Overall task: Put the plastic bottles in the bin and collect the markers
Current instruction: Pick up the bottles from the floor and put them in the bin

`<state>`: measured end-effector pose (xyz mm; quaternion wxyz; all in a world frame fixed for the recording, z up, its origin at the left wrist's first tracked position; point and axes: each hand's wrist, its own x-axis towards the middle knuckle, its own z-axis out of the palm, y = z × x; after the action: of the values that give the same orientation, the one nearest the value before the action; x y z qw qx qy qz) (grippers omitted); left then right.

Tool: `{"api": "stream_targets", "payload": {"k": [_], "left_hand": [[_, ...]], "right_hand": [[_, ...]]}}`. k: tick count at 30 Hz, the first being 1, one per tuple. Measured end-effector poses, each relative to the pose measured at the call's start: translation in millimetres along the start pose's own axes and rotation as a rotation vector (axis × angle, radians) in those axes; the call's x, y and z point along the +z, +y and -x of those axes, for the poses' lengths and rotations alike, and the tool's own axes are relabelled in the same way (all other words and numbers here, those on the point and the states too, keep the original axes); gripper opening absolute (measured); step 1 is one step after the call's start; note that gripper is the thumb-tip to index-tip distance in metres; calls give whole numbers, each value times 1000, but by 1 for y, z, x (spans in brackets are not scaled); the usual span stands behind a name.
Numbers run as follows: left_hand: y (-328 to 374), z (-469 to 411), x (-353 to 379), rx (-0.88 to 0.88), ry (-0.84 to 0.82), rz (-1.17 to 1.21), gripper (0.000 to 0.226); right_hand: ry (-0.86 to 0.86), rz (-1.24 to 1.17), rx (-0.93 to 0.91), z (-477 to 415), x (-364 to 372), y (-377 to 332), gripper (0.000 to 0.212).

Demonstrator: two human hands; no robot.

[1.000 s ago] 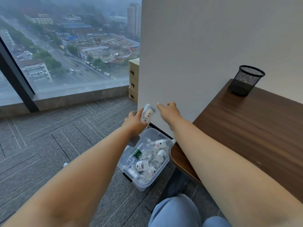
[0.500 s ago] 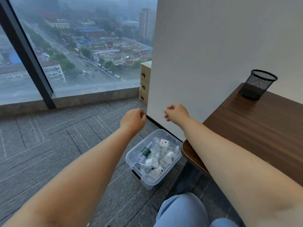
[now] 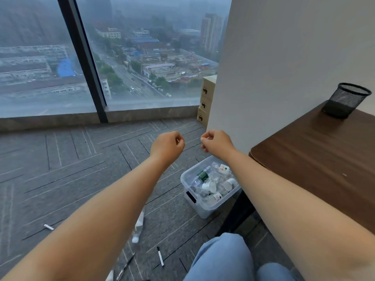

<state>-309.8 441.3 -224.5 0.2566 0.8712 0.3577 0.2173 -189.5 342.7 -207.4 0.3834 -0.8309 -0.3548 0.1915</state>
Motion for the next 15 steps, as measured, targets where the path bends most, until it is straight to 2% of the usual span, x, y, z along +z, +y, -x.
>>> {"api": "stream_targets", "payload": {"k": [8, 13, 15], "left_hand": [[-57, 103, -55, -110, 64, -20, 20], [-69, 158, -99, -139, 143, -52, 21], [-67, 173, -117, -136, 196, -67, 19]], "right_hand": [[-88, 14, -13, 86, 59, -8, 12], [-152, 19, -123, 136, 79, -31, 9], [-158, 11, -185, 150, 81, -44, 14]]}}
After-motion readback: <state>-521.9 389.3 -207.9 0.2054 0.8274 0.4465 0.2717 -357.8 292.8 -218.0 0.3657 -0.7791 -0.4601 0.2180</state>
